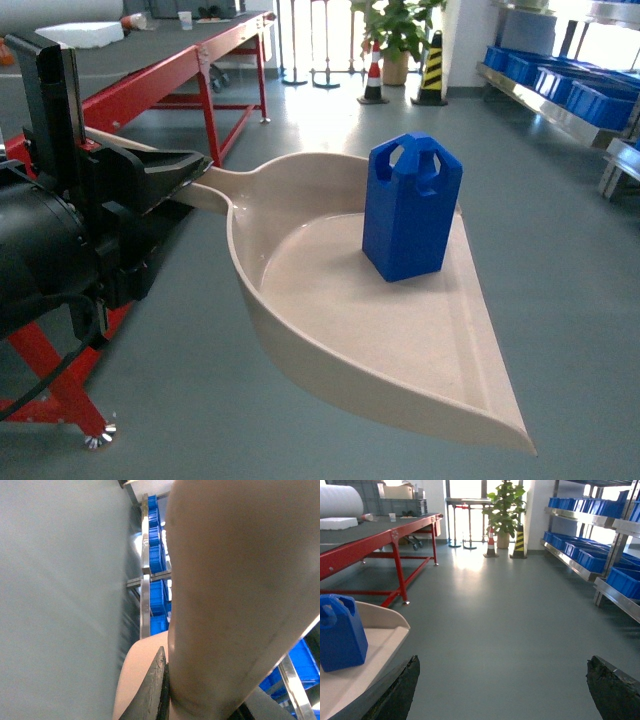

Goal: Place part in tray to right shelf

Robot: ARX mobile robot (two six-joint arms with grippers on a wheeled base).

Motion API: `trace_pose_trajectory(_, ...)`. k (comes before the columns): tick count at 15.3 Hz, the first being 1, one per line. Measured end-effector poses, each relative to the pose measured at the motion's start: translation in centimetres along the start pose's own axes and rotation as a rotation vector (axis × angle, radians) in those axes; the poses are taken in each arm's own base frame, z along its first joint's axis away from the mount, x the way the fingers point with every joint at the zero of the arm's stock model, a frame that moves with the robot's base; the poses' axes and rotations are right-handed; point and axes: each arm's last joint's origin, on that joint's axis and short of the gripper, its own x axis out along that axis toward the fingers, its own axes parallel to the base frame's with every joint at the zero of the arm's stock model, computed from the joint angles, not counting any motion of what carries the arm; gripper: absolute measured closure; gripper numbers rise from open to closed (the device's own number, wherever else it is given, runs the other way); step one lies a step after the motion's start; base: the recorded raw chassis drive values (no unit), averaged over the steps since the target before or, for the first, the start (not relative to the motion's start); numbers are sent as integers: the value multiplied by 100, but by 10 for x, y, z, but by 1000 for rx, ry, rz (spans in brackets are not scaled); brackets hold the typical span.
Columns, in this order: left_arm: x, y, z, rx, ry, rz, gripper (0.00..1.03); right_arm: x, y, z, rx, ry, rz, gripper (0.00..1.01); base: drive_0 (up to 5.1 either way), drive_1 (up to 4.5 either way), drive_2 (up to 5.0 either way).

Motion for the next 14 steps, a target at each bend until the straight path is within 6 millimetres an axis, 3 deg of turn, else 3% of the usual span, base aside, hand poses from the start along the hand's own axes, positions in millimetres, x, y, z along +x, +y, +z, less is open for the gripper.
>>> trace_pose_trajectory(14, 0, 0, 0, 0, -1, -2, 86, 0, 0, 0, 0, 0, 0, 3, -4, 429, -438)
